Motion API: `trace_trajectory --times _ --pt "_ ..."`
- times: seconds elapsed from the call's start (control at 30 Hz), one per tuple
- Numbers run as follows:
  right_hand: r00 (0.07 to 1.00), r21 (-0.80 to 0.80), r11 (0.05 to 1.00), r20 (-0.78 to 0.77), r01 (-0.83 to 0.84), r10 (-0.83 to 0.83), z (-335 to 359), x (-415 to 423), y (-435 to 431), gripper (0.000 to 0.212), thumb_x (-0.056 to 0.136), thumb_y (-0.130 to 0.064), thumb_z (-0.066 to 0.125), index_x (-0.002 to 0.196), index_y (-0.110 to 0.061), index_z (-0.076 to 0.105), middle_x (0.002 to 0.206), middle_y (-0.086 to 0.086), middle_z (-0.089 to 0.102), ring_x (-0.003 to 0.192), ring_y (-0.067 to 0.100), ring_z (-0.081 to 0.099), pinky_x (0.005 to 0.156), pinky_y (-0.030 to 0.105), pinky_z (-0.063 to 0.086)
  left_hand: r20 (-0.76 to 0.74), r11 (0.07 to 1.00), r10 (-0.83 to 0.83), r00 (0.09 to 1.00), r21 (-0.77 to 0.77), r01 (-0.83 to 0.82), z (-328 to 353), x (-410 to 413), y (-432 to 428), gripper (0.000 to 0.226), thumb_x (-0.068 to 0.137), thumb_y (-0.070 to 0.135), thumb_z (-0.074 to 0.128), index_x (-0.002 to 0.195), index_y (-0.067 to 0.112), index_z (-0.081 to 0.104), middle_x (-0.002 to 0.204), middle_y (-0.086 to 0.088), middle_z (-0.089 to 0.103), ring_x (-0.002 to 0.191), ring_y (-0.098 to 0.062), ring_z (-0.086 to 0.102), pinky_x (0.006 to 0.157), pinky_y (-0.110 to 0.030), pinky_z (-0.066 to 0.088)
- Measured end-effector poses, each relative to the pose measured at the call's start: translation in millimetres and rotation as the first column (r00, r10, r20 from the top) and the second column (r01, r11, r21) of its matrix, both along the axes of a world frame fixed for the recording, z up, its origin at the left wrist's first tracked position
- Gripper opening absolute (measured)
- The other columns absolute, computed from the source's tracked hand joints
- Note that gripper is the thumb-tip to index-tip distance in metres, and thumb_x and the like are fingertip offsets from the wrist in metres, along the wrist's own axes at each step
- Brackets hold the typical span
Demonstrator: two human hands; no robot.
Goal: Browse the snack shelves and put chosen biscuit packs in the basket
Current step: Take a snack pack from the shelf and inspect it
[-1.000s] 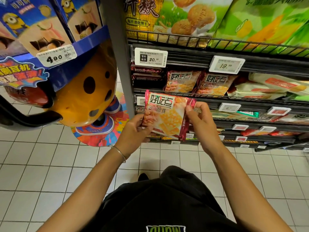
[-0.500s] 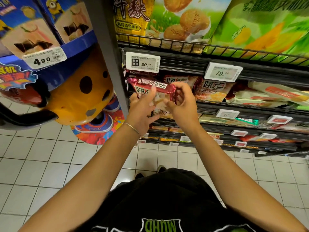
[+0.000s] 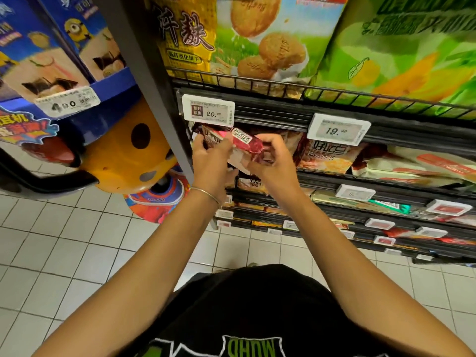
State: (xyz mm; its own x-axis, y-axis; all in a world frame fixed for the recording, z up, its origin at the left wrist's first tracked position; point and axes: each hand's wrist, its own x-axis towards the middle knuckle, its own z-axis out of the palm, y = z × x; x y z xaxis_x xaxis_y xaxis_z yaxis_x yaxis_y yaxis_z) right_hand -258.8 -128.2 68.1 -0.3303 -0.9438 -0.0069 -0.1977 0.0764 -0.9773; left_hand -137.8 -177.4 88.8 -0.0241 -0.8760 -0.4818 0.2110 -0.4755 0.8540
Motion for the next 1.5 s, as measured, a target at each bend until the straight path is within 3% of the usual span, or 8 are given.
trace_trajectory --times 0.13,0.33,0.53,0.67,0.9,1.03,1.3,1.5 --pt "0.988 0.062 0.996 -0.136 -0.065 0.073 -1.9 -3.2 -14.9 0.036 0.092 -0.018 0.078 0.125 -0.018 0.061 0.112 0.002 0.064 0.108 0.026 0.063 0.093 0.047 0.057 -0.080 0.989 0.143 0.987 -0.013 -0.144 0.4 -5.1 -15.2 0.050 0.101 0.010 0.056 0.146 0.024 0.041 0.116 -0.005 0.069 0.113 -0.028 0.070 0.088 -0.049 0.062" --pt "0.857 0.044 0.971 -0.481 0.236 -0.186 -9.8 -27.9 -9.2 0.013 0.100 -0.022 0.060 0.103 -0.009 0.062 0.077 -0.018 0.046 0.084 0.016 0.047 0.079 0.038 0.042 -0.026 0.964 0.267 0.963 0.011 -0.267 4.8 -22.5 -37.2 0.033 0.103 0.004 0.042 0.135 0.014 0.040 0.131 -0.020 0.059 0.102 -0.030 0.062 0.074 -0.041 0.061" --pt "0.698 0.227 0.963 -0.713 0.145 0.063 -6.4 -51.9 -13.7 0.028 0.107 -0.035 0.053 0.089 -0.015 0.047 0.080 0.002 0.058 0.076 0.026 0.052 0.070 0.036 0.039 0.017 0.943 0.332 0.943 0.032 -0.332 8.4 -30.2 -46.2 0.024 0.103 0.002 0.040 0.124 0.013 0.041 0.130 -0.020 0.060 0.091 -0.025 0.064 0.079 -0.047 0.060" --pt "0.703 0.167 0.969 -0.711 0.181 -0.009 -9.5 -53.8 -10.9 0.035 0.107 -0.029 0.054 0.076 -0.019 0.042 0.066 -0.005 0.053 0.067 0.023 0.052 0.064 0.034 0.037 0.008 0.951 0.306 0.952 -0.055 -0.305 7.8 -29.1 -44.3 0.033 0.102 0.003 0.046 0.133 0.016 0.044 0.133 -0.014 0.062 0.090 -0.022 0.064 0.083 -0.053 0.059" --pt "0.798 0.160 0.958 -0.594 0.238 -0.099 -10.3 -63.1 -10.5 0.048 0.106 -0.023 0.054 0.060 -0.016 0.042 0.055 0.001 0.048 0.052 0.021 0.048 0.057 0.034 0.035 0.151 0.978 0.071 0.986 -0.206 -0.039 -5.0 -22.9 -24.5 0.060 0.099 0.011 0.059 0.151 0.014 0.031 0.128 -0.002 0.061 0.107 -0.013 0.065 0.087 -0.035 0.059" --pt "0.840 0.207 0.939 -0.526 0.275 -0.130 -12.1 -72.5 -12.3 0.046 0.105 -0.021 0.054 0.060 -0.012 0.049 0.056 0.002 0.047 0.058 0.028 0.050 0.058 0.036 0.036 0.314 0.965 -0.004 0.949 -0.248 0.086 -14.9 -17.0 -23.0 0.075 0.095 0.028 0.071 0.152 0.013 0.024 0.153 -0.006 0.045 0.137 -0.027 0.050 0.112 -0.052 0.046" --pt "0.908 0.192 0.934 -0.355 0.302 -0.221 -20.2 -74.3 -12.2 0.052 0.100 -0.016 0.062 0.052 -0.023 0.044 0.040 -0.016 0.040 0.037 0.003 0.043 0.037 0.013 0.025 0.576 0.952 0.117 0.809 -0.297 0.074 -30.2 -22.2 -35.9 0.066 0.092 0.023 0.074 0.142 -0.001 0.038 0.145 -0.020 0.047 0.131 -0.033 0.050 0.111 -0.040 0.042" --pt "0.934 0.194 0.922 -0.198 0.333 -0.296 -23.5 -75.4 -12.7 0.056 0.097 -0.013 0.068 0.049 -0.017 0.039 0.045 -0.007 0.043 0.039 0.004 0.039 0.042 0.022 0.028 0.631 0.935 0.139 0.763 -0.337 0.108 -45.0 -22.3 -38.3 0.074 0.092 0.030 0.074 0.148 0.005 0.032 0.146 -0.019 0.040 0.131 -0.034 0.046 0.099 -0.023 0.031"
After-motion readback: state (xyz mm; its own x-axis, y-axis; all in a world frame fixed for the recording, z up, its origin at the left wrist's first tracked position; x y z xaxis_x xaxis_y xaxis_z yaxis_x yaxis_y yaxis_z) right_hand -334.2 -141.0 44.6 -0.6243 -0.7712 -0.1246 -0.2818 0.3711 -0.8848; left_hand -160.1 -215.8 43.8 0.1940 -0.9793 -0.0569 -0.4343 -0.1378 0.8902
